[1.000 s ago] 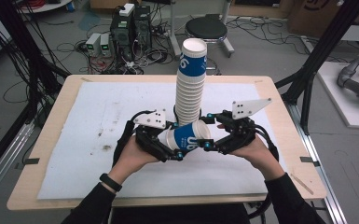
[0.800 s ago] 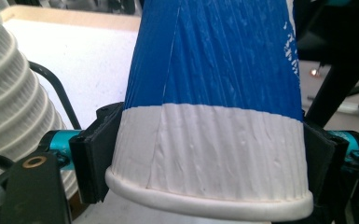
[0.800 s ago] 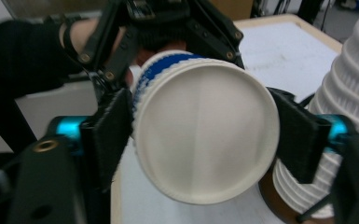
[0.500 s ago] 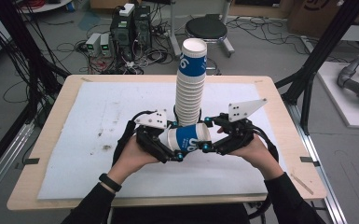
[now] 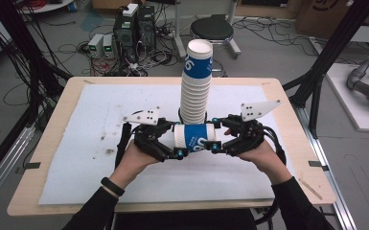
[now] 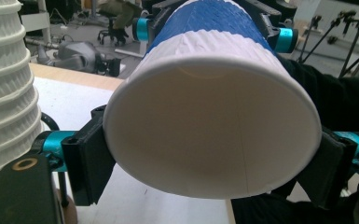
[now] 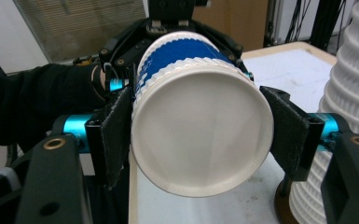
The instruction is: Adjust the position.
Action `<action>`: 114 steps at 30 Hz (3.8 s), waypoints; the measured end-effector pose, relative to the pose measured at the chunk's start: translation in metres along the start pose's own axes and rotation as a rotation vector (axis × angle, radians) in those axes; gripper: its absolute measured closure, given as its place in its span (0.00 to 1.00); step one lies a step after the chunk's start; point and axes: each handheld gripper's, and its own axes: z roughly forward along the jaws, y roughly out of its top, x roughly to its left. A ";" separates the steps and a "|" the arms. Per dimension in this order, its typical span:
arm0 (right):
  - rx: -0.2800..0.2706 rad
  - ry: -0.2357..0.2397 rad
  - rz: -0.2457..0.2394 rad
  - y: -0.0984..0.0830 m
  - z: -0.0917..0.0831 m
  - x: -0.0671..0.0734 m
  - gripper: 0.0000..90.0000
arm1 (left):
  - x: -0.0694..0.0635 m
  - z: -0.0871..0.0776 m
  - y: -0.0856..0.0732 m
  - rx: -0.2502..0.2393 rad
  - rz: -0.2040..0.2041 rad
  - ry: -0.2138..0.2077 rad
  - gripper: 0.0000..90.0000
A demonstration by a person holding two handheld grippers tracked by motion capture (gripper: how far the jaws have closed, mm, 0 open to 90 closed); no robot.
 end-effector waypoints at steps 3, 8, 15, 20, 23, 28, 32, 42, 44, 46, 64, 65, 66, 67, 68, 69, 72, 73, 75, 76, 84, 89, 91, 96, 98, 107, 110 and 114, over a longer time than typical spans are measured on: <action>0.014 -0.005 -0.009 -0.001 0.001 0.000 0.29 | -0.001 -0.001 0.002 0.019 0.007 0.008 0.21; 0.076 -0.050 -0.061 0.002 0.001 0.005 0.25 | -0.002 -0.002 0.007 0.118 0.028 0.025 0.22; 0.234 -0.091 -0.131 0.001 0.014 0.011 0.24 | -0.005 0.002 0.010 0.231 0.061 0.059 0.22; 0.240 -0.079 -0.132 -0.002 0.015 0.009 0.32 | -0.006 0.002 0.010 0.196 0.048 0.044 0.22; 0.246 -0.059 -0.132 -0.003 0.015 0.006 0.33 | -0.006 0.000 0.011 0.169 0.043 0.046 0.22; 0.193 -0.036 -0.113 -0.006 0.014 0.002 0.34 | -0.004 -0.003 0.009 0.089 0.000 0.047 0.19; 0.118 -0.034 -0.074 -0.005 0.009 0.000 0.34 | 0.000 -0.002 0.002 -0.049 -0.079 0.017 0.09; 0.045 -0.010 -0.059 -0.008 0.005 -0.003 0.34 | 0.007 0.000 -0.010 -0.194 -0.153 -0.054 0.09; 0.042 -0.004 -0.051 -0.010 0.007 -0.003 0.34 | 0.006 0.000 -0.010 -0.206 -0.144 -0.067 0.15; 0.043 -0.004 -0.045 -0.011 0.008 -0.004 0.34 | 0.005 -0.001 -0.010 -0.210 -0.137 -0.057 0.18; 0.118 -0.008 -0.017 -0.013 0.016 -0.005 0.22 | 0.003 -0.008 -0.002 -0.123 -0.080 0.003 0.24; 0.126 -0.011 -0.015 -0.013 0.018 -0.005 0.21 | 0.003 -0.007 -0.002 -0.120 -0.075 0.004 0.24; 0.129 -0.009 -0.017 -0.013 0.020 -0.004 0.21 | 0.002 -0.007 -0.001 -0.121 -0.073 0.007 0.24; 0.135 -0.012 -0.013 -0.013 0.021 -0.003 0.21 | 0.002 -0.007 -0.001 -0.121 -0.073 0.004 0.24; 0.135 -0.009 -0.012 -0.012 0.023 -0.002 0.21 | 0.002 -0.006 -0.001 -0.119 -0.068 0.001 0.24; 0.137 -0.009 -0.017 -0.012 0.024 -0.002 0.21 | 0.001 -0.006 -0.001 -0.120 -0.070 0.005 0.25; 0.147 -0.013 -0.008 -0.012 0.028 -0.001 0.21 | 0.001 -0.005 0.000 -0.119 -0.063 0.002 0.25; 0.148 -0.016 -0.010 -0.013 0.030 -0.001 0.21 | 0.000 -0.005 0.000 -0.119 -0.061 0.005 0.25; 0.159 -0.013 -0.004 -0.013 0.033 -0.001 0.21 | 0.000 -0.004 0.001 -0.120 -0.055 0.007 0.25; 0.161 -0.012 -0.007 -0.013 0.034 -0.001 0.21 | 0.000 -0.004 0.001 -0.123 -0.057 0.000 0.25; 0.201 0.015 -0.017 -0.015 0.040 -0.001 0.33 | -0.001 -0.001 0.001 -0.127 -0.061 -0.002 0.24; 0.157 0.016 -0.012 -0.014 0.036 -0.003 0.33 | -0.002 0.001 0.002 -0.163 -0.070 0.016 0.12; 0.112 0.007 -0.007 -0.014 0.032 -0.003 0.33 | -0.002 0.000 0.001 -0.194 -0.079 0.017 0.10; 0.017 0.026 0.042 -0.015 0.026 -0.007 0.33 | -0.002 -0.003 0.002 -0.246 -0.093 -0.014 0.10; 0.013 0.023 0.028 -0.015 0.027 -0.006 0.33 | -0.002 -0.004 0.003 -0.253 -0.082 -0.002 0.11; 0.024 0.006 -0.011 -0.015 0.037 -0.001 0.33 | -0.001 -0.004 0.004 -0.268 -0.069 -0.016 0.23; 0.048 -0.008 -0.019 -0.015 0.038 0.000 0.32 | -0.001 -0.004 0.004 -0.249 -0.059 -0.014 0.24; 0.052 -0.051 -0.032 -0.014 0.035 0.003 0.27 | -0.003 -0.006 0.008 -0.210 -0.038 0.005 0.26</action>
